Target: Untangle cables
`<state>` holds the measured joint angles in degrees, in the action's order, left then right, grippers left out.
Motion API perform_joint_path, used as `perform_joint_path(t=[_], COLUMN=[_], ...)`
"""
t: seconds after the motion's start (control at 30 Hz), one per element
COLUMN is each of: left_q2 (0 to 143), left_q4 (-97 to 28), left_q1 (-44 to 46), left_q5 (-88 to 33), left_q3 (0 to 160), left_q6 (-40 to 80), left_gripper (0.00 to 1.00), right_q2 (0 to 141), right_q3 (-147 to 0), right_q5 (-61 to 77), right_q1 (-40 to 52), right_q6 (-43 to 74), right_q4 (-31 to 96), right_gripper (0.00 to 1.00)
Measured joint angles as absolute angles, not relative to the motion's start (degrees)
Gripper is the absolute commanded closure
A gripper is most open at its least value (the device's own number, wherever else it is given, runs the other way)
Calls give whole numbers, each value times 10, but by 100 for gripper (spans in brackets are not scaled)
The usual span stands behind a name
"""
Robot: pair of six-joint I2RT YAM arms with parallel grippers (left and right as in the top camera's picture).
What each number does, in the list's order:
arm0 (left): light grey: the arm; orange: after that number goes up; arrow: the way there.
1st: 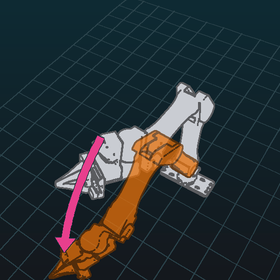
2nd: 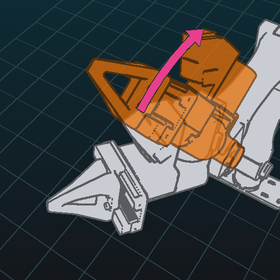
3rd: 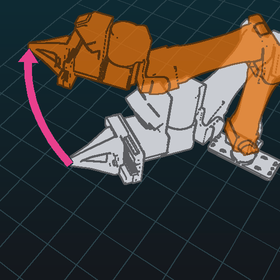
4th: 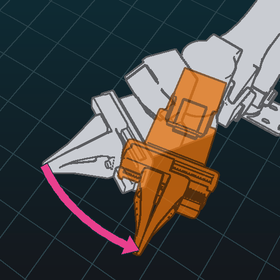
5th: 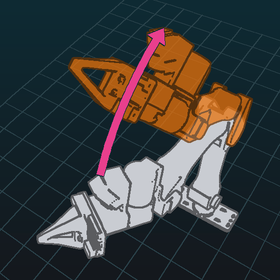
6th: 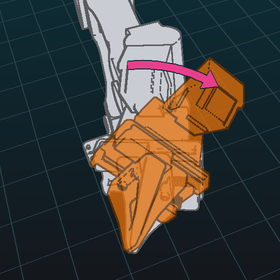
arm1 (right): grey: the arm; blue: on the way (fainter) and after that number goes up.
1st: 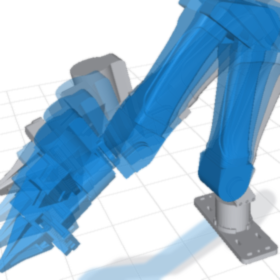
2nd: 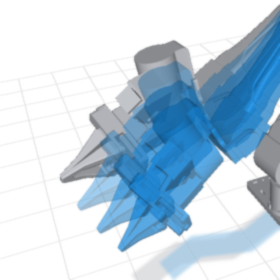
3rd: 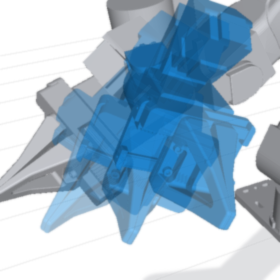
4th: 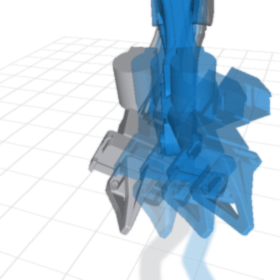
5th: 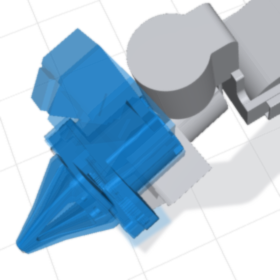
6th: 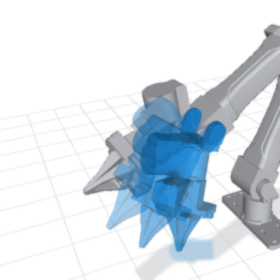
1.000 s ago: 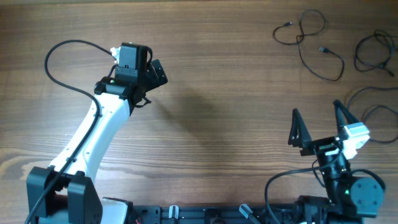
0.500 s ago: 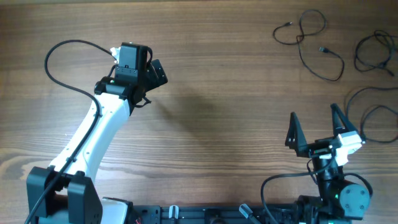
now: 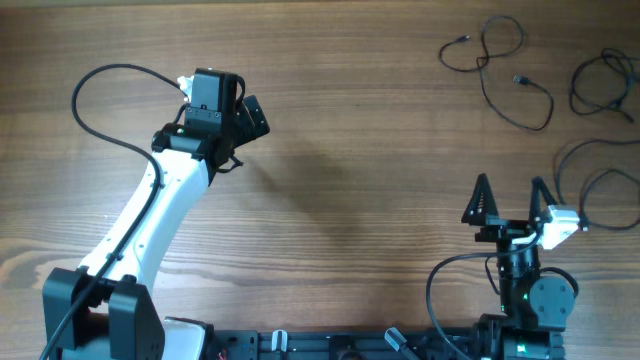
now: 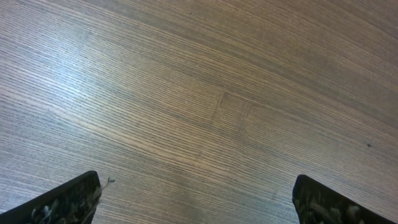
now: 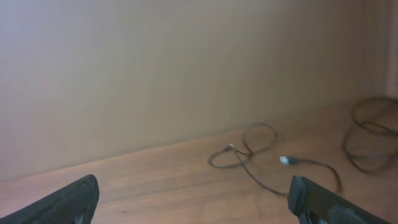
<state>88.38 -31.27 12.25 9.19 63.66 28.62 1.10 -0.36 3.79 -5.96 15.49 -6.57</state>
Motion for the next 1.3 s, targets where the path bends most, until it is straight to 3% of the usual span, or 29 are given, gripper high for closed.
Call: perform_joint_path(t=[0.17,0.5,1.17,1.3], left_q2=[884,884,884,884], left_q4=[-313,-313,-312,-260], left_q1=[123,123,123,123], left_q5=[92,92,92,95], left_q3=[637,637,637,636], left_q6=[286,286,286,286], left_gripper=[0,0,0,0], right_q2=[10,10,10,10], right_q3=[-3,-4,-3,-3], right_q5=[14,21,21,21], right_q1=[-60,-60,-60,-60], right_q6=[154,89,87,87], right_q4=[0,0,1,0], right_gripper=[0,0,0,0])
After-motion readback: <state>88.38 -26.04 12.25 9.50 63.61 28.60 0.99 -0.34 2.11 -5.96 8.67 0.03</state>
